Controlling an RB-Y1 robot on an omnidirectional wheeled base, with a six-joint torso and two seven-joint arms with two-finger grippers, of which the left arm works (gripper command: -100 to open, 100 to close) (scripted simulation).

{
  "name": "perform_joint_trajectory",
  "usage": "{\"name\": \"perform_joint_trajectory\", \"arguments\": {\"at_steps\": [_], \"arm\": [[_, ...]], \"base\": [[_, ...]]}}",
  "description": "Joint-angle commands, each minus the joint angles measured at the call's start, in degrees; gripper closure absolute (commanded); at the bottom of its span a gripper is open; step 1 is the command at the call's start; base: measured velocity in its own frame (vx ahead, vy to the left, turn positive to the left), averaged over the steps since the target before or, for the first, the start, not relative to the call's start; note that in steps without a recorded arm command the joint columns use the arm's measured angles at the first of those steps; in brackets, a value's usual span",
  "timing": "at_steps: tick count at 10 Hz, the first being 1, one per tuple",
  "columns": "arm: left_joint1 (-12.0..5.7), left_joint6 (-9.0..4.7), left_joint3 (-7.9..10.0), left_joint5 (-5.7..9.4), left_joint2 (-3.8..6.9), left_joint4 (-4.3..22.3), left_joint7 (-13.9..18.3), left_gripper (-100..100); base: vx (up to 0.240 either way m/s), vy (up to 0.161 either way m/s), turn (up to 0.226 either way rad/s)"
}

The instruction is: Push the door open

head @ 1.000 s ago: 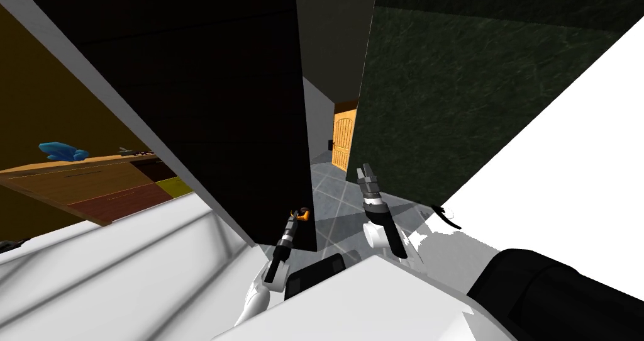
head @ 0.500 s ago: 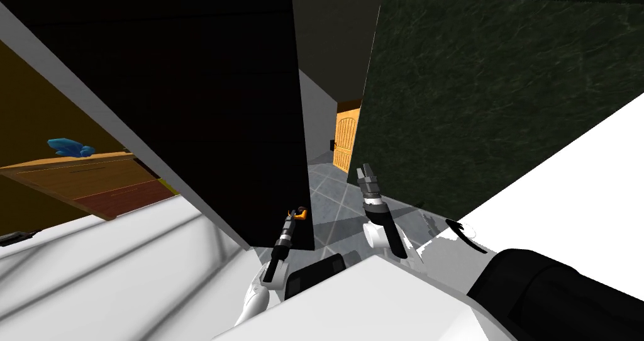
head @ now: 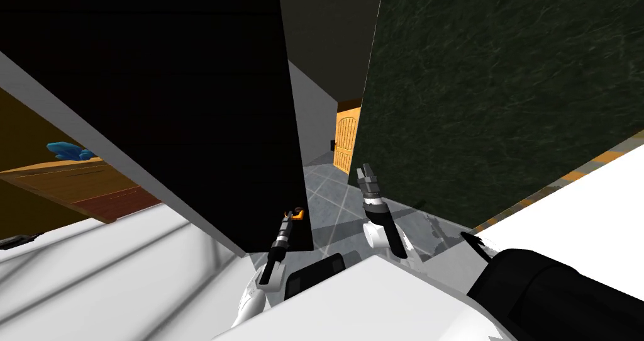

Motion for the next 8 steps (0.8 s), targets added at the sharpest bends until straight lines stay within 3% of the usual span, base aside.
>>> {"name": "perform_joint_trajectory", "arguments": {"at_steps": [1,5,8], "arm": [[-1.05,-1.1,1.54,0.76,0.85,1.29,-0.51,100],[-1.08,-1.13,2.77,1.38,1.34,1.41,-1.0,100],[-1.14,-1.18,4.84,2.41,1.86,1.59,-1.81,100]], "base": [[0.162,-0.103,0.026],[0.131,-0.081,0.035],[0.161,-0.111,0.065]]}}
